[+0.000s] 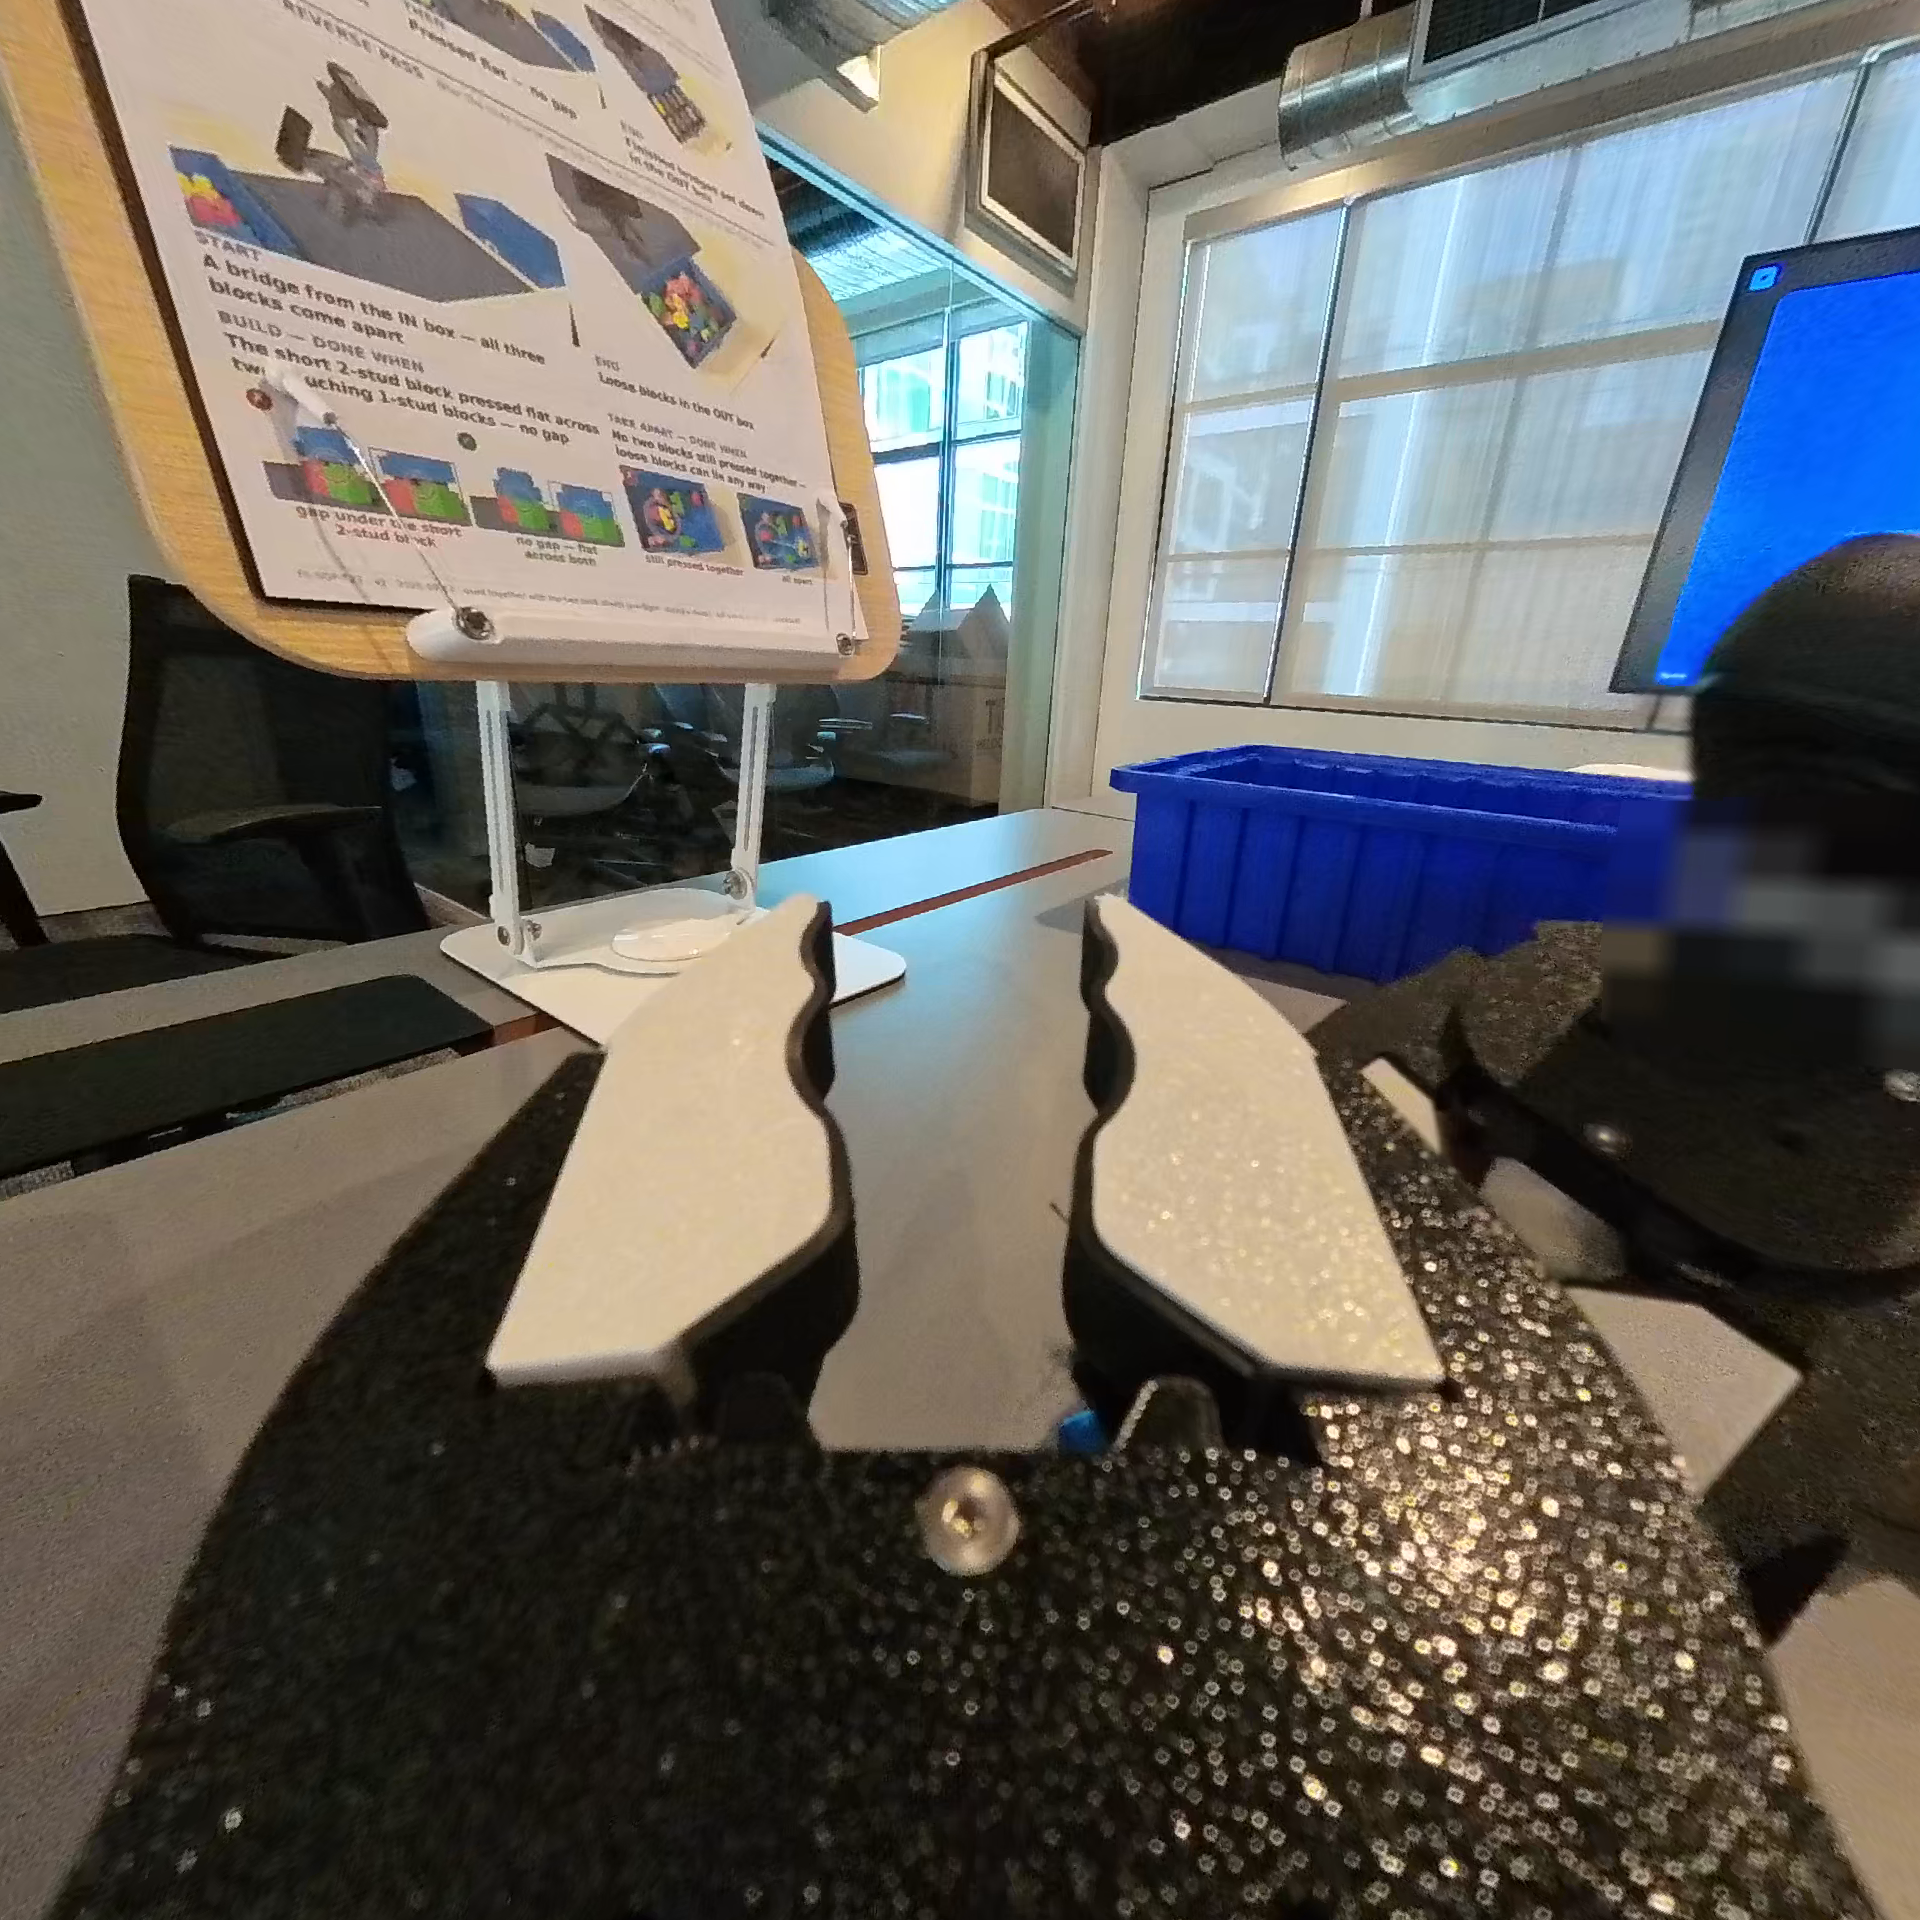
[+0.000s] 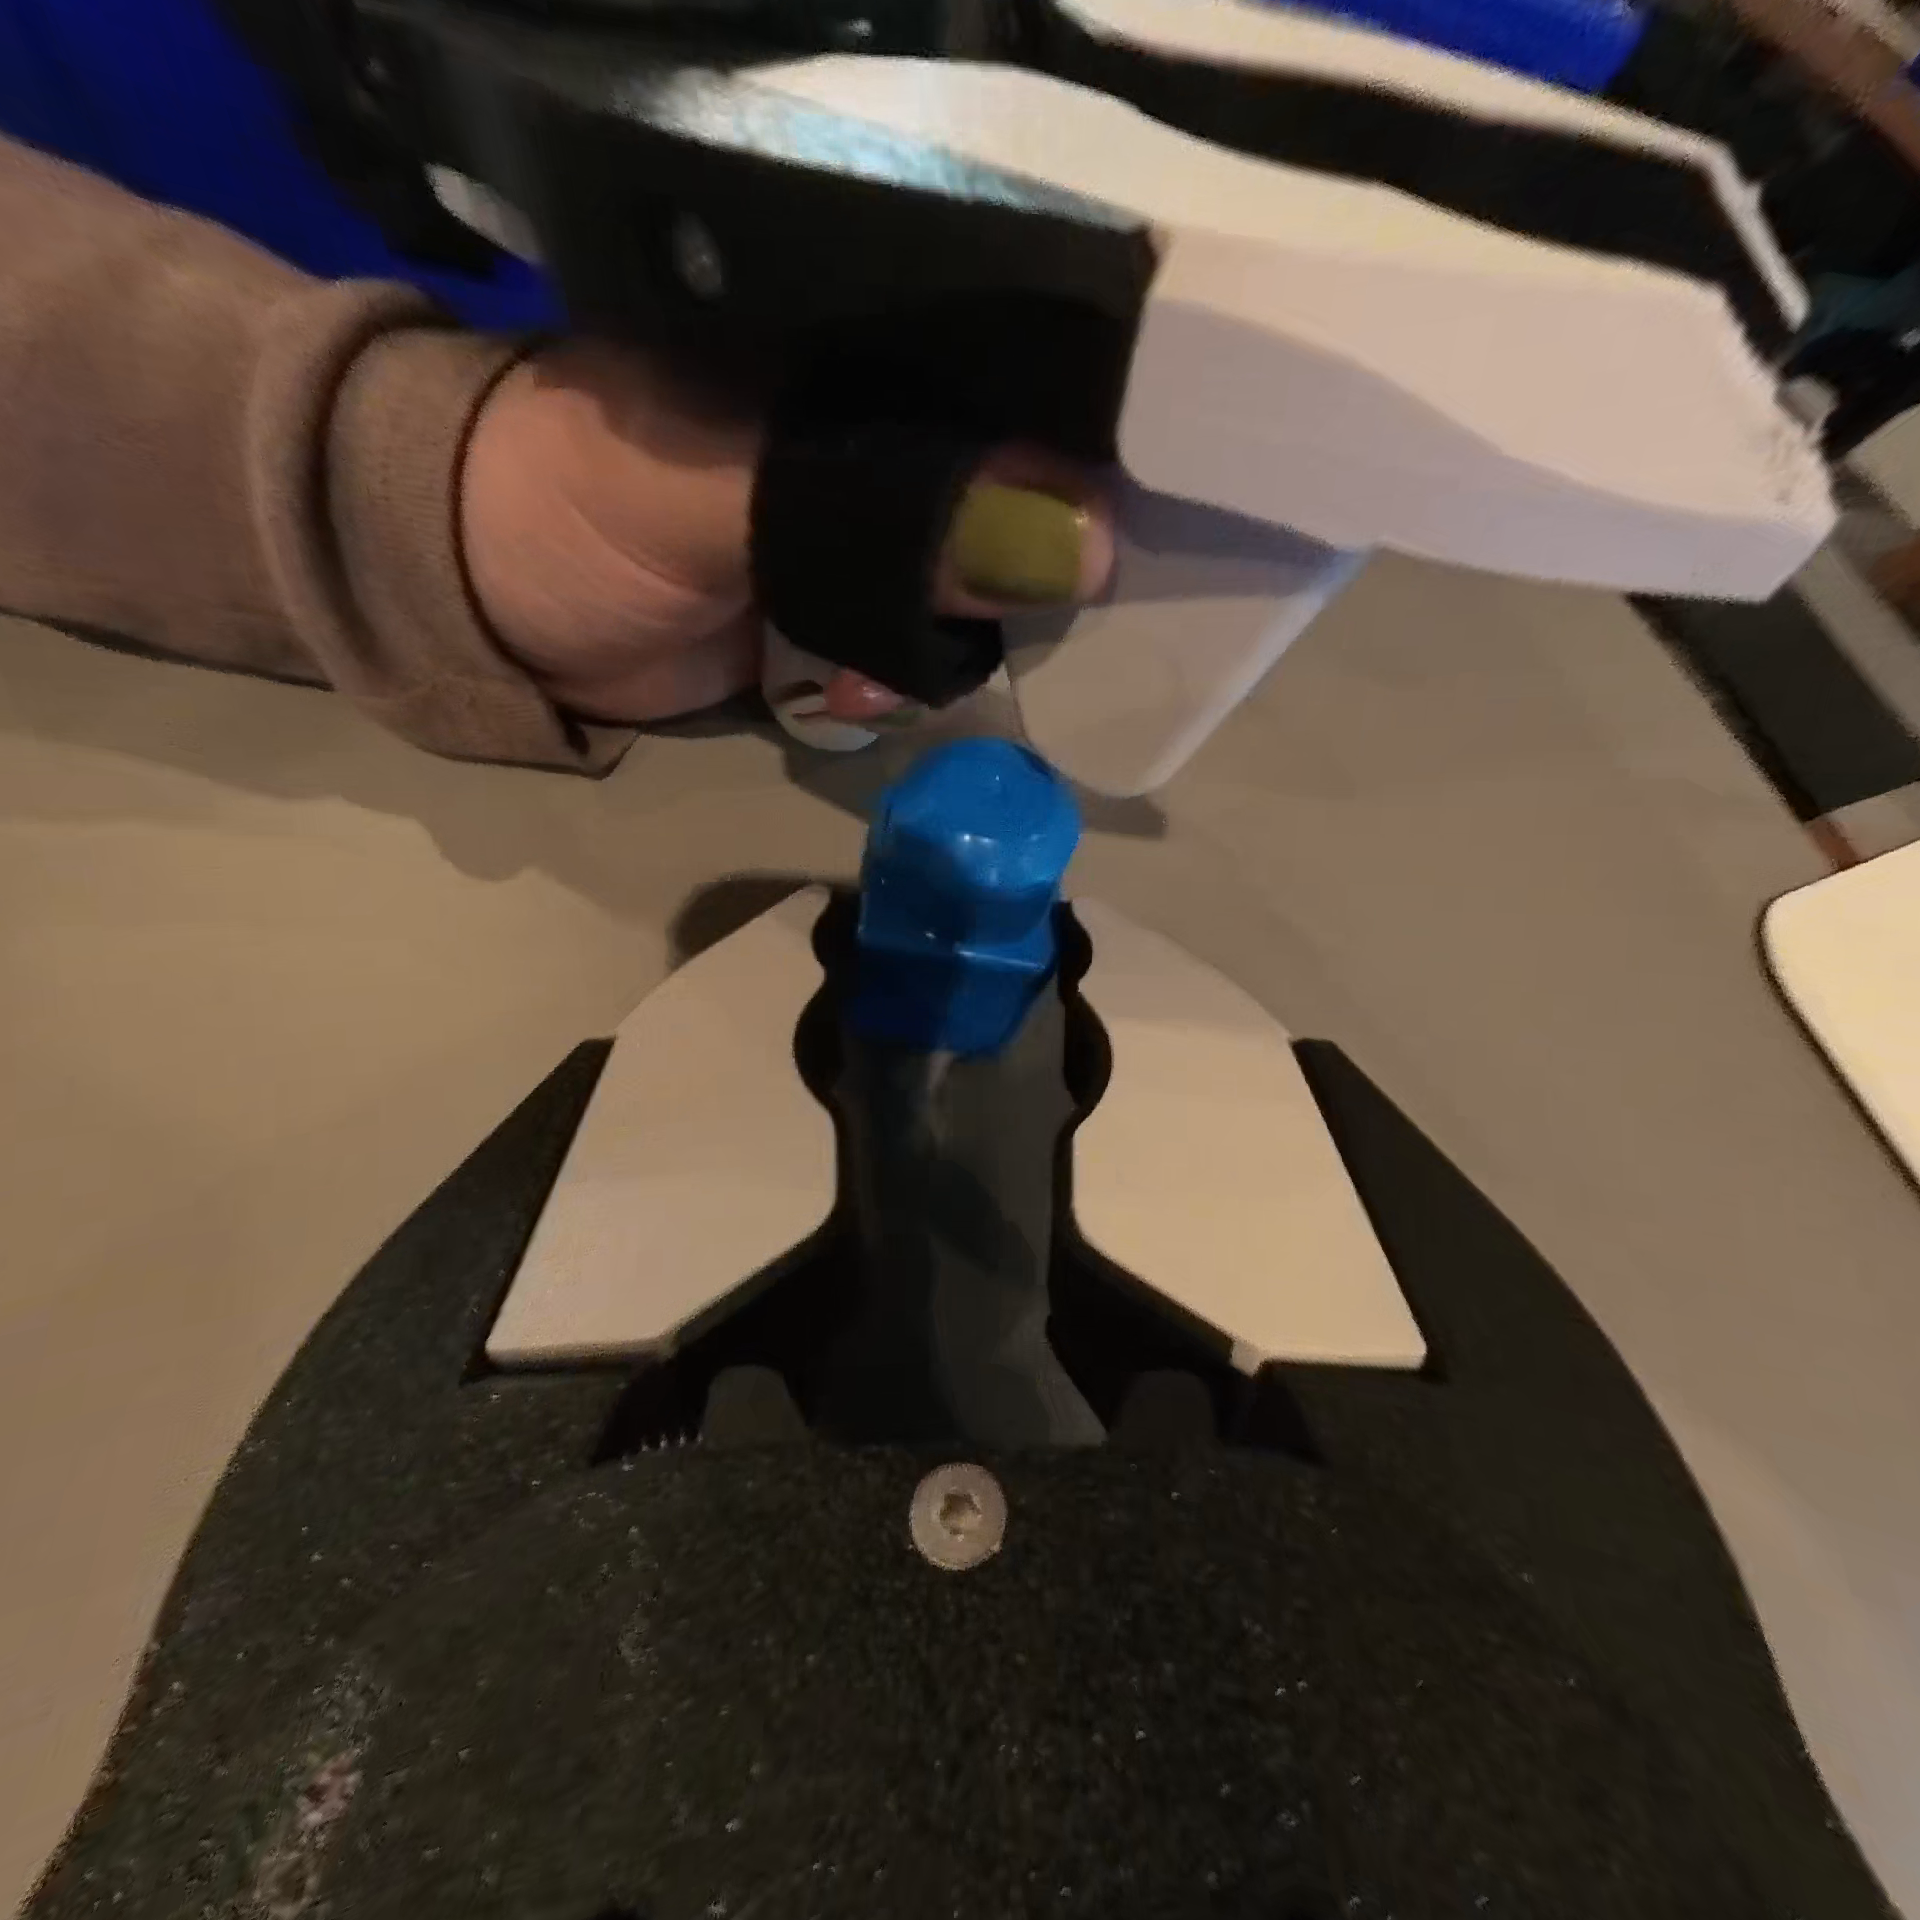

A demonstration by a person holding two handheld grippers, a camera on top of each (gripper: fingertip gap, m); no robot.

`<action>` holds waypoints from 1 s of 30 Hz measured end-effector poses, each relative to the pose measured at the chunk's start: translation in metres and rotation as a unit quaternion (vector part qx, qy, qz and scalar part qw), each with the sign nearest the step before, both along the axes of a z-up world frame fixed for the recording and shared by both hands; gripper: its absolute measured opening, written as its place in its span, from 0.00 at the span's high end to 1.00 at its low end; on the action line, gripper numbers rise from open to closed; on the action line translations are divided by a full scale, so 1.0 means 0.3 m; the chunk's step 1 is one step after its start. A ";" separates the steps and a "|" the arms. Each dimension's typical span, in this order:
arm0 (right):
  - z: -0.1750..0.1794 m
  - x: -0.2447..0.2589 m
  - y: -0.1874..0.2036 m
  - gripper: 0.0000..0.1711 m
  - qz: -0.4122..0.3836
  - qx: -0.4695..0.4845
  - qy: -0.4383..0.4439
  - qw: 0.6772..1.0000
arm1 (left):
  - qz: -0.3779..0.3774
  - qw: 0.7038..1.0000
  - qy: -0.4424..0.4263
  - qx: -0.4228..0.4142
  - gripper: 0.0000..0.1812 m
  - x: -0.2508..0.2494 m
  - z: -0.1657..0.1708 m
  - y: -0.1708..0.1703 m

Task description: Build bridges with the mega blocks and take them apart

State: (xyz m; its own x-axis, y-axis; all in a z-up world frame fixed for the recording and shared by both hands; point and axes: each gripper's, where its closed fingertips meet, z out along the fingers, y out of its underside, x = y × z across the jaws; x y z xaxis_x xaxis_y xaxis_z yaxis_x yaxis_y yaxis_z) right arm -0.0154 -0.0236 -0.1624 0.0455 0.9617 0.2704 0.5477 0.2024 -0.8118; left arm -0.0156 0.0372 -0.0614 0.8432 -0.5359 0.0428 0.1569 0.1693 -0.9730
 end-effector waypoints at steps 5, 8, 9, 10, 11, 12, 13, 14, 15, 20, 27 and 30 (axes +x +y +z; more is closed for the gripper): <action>0.023 0.005 0.025 0.78 -0.008 0.065 0.023 0.998 | 0.003 1.000 -0.008 0.000 0.76 -0.009 0.003 0.001; 0.058 0.022 0.059 0.79 -0.033 0.087 0.056 0.994 | 0.010 1.000 -0.030 -0.001 0.77 -0.031 0.008 0.004; 0.074 0.030 0.071 0.79 -0.043 0.083 0.072 0.993 | 0.011 0.999 -0.037 -0.002 0.77 -0.038 0.010 0.006; 0.087 0.041 0.084 0.79 -0.056 0.071 0.085 0.992 | 0.011 0.999 -0.043 -0.004 0.77 -0.044 0.010 0.007; 0.097 0.053 0.100 0.79 -0.070 0.057 0.095 0.991 | 0.012 0.999 -0.048 -0.005 0.77 -0.048 0.011 0.008; 0.108 0.069 0.118 0.79 -0.086 0.044 0.104 0.990 | 0.012 0.999 -0.050 -0.006 0.77 -0.051 0.011 0.008; 0.118 0.086 0.137 0.79 -0.103 0.036 0.113 0.988 | 0.012 0.999 -0.051 -0.006 0.77 -0.051 0.011 0.008; 0.131 0.105 0.158 0.79 -0.120 0.035 0.121 0.985 | 0.011 0.999 -0.050 -0.006 0.77 -0.049 0.011 0.008; 0.145 0.126 0.178 0.79 -0.136 0.039 0.129 0.981 | 0.011 0.999 -0.048 -0.006 0.76 -0.047 0.010 0.008; 0.244 0.258 0.277 0.79 -0.217 0.125 0.137 0.958 | 0.007 0.999 -0.034 -0.004 0.77 -0.034 0.007 0.005; 0.407 0.526 0.389 0.79 -0.347 0.272 0.094 0.893 | 0.003 1.000 -0.008 0.001 0.77 -0.011 0.003 -0.001; 0.505 0.712 0.419 0.79 -0.435 0.324 0.083 0.836 | 0.002 1.000 0.003 0.003 0.77 -0.002 0.000 -0.003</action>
State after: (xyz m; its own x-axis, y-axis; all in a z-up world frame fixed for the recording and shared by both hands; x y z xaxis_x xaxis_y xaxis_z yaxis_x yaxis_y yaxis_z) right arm 0.1982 0.1020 -0.0108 0.7400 0.1998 0.6422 0.6069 0.2133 -0.7656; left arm -0.0162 0.0365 -0.0613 0.8453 -0.5331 0.0341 0.1505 0.1764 -0.9728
